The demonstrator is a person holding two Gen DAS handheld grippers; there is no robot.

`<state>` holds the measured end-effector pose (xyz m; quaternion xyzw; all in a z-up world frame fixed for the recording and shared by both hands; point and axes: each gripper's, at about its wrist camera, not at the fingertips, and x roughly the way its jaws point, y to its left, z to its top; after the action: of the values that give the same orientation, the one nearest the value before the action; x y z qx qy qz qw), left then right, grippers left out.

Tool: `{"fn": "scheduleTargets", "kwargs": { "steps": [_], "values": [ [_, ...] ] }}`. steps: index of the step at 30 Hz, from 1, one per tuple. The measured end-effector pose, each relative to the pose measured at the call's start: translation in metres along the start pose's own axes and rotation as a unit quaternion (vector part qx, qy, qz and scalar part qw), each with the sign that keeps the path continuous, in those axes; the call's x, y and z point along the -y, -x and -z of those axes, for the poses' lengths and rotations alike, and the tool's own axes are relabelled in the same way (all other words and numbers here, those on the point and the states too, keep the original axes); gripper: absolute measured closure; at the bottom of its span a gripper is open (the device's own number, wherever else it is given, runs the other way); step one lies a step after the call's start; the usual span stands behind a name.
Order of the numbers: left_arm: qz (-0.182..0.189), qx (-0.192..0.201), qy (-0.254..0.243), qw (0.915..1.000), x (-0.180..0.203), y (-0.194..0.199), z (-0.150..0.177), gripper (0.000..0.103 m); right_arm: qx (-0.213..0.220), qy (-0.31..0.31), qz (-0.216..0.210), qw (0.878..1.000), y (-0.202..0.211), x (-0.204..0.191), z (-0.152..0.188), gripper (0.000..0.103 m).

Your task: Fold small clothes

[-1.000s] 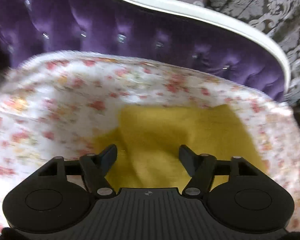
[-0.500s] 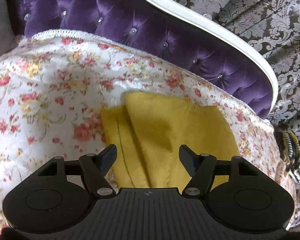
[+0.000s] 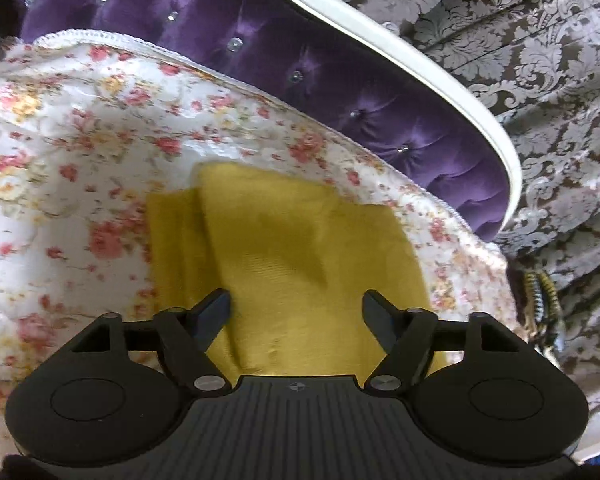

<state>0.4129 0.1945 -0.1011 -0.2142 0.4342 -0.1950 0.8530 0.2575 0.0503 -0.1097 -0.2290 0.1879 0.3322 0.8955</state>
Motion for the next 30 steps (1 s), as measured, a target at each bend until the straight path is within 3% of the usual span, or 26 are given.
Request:
{"fn": "scheduleTargets", "kwargs": {
  "steps": [6,9,10,12,15,18,21,22,23,24,26,28,30],
  "values": [
    [-0.034,-0.025,0.006,0.9991,0.002,-0.023,-0.003,0.028,0.03,-0.063,-0.009,0.998,0.017,0.022,0.0,0.093],
    [-0.042,-0.018,0.017,0.9988,0.002,-0.031,-0.005,0.028,0.036,-0.076,-0.015,0.996,0.018,0.022,0.0,0.093],
    [-0.047,-0.016,0.019,0.9986,0.003,-0.032,-0.006,0.034,0.035,-0.077,-0.018,0.996,0.017,0.022,0.0,0.093],
    [-0.056,0.015,0.006,0.9983,0.007,-0.026,-0.008,0.09,0.035,-0.075,-0.02,0.996,0.017,0.019,-0.001,0.093],
    [-0.042,0.035,-0.006,0.9985,0.016,-0.008,-0.008,0.092,0.043,-0.076,-0.02,0.996,0.022,0.016,-0.004,0.093],
    [-0.058,0.043,-0.073,0.9947,0.035,0.011,-0.001,0.092,0.05,-0.069,-0.03,0.996,0.028,0.009,-0.009,0.092],
    [-0.079,0.02,-0.071,0.9941,0.025,0.006,0.005,0.088,0.031,-0.041,-0.039,0.998,0.013,-0.011,-0.007,0.09],
    [-0.097,0.003,-0.063,0.9933,0.015,-0.003,0.007,0.085,0.015,-0.032,-0.045,0.998,0.003,-0.018,-0.004,0.083],
    [-0.112,-0.008,-0.057,0.992,0.008,-0.01,0.01,0.068,-0.007,-0.025,-0.061,0.998,-0.006,-0.024,-0.001,0.078],
    [-0.119,0.0,-0.053,0.9915,0.003,-0.011,0.012,0.061,-0.022,-0.02,-0.071,0.997,-0.011,-0.028,0.002,0.076],
    [-0.123,0.016,-0.048,0.9911,-0.002,-0.003,0.014,0.04,-0.007,-0.027,-0.087,0.996,-0.003,-0.026,0.006,0.056],
    [-0.143,0.03,-0.053,0.9879,-0.001,0.007,0.012,0.035,0.019,-0.087,-0.124,0.988,0.014,-0.001,0.007,0.047],
    [-0.164,0.053,-0.075,0.9821,0.007,0.02,0.013,0.029,0.038,-0.146,-0.122,0.981,0.026,0.03,0.009,0.04]
  ]
}}
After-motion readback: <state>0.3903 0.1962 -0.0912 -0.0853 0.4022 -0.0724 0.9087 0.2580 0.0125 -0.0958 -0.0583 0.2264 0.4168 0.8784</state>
